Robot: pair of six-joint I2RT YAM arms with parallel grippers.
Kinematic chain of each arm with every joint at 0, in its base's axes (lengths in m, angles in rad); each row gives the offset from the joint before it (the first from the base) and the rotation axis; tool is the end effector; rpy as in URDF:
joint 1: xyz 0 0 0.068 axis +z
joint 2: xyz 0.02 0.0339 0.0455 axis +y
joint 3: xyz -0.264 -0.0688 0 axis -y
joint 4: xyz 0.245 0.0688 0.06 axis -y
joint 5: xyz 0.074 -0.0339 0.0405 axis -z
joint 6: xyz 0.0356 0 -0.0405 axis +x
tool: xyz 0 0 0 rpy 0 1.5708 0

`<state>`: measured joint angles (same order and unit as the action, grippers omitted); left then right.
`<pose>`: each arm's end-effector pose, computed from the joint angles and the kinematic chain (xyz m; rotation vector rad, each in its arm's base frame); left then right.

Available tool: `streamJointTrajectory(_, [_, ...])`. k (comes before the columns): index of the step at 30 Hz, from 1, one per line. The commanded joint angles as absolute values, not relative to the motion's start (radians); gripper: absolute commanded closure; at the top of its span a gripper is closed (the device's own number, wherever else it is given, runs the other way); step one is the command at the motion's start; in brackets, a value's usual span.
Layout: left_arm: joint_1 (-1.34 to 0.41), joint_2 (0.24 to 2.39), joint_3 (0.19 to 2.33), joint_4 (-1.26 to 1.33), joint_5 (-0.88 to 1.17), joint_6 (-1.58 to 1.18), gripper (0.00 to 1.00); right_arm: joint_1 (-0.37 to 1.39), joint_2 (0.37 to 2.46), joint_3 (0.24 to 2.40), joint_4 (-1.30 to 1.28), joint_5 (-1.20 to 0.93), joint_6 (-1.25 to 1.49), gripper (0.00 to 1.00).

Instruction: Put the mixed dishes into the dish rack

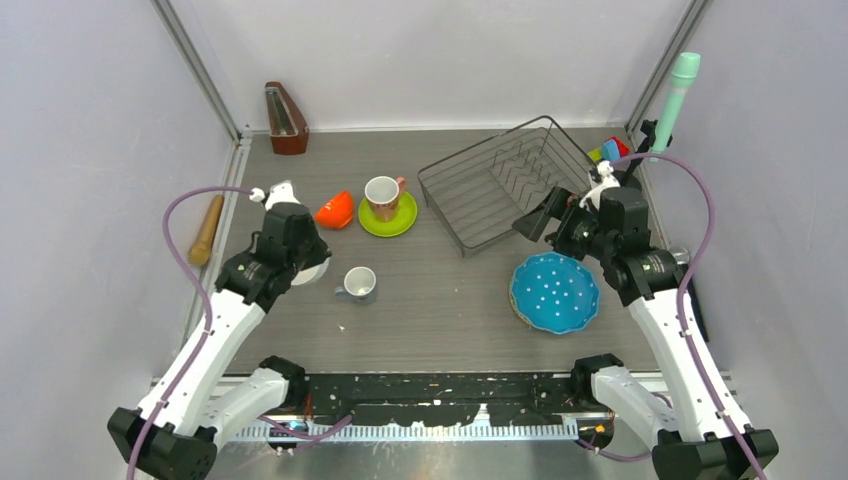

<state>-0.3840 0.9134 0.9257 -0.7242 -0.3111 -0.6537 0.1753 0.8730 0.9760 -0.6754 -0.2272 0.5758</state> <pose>0.1752 -0.0591 0.3150 -0.4614 2.2021 -0.2040 0.1751 0.0392 0.3418 0.3036 2.1839 0.6737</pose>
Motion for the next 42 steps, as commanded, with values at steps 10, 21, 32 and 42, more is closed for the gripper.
streamJointTrajectory(10, [-0.379,0.947,1.081,-0.175,0.288,-1.120,1.00,0.514,1.009,0.992,-0.136,-0.325,0.660,0.01])
streamJointTrajectory(21, [-0.383,1.077,1.017,0.162,0.354,-1.358,1.00,0.695,1.159,1.064,0.053,-0.175,0.558,0.00])
streamJointTrajectory(32, [-0.388,1.112,1.017,0.176,0.347,-1.367,1.00,0.758,1.337,1.217,0.026,-0.057,0.470,0.00])
streamJointTrajectory(42, [-0.393,1.134,1.013,0.189,0.344,-1.361,1.00,0.809,1.392,1.282,-0.034,-0.033,0.424,0.00])
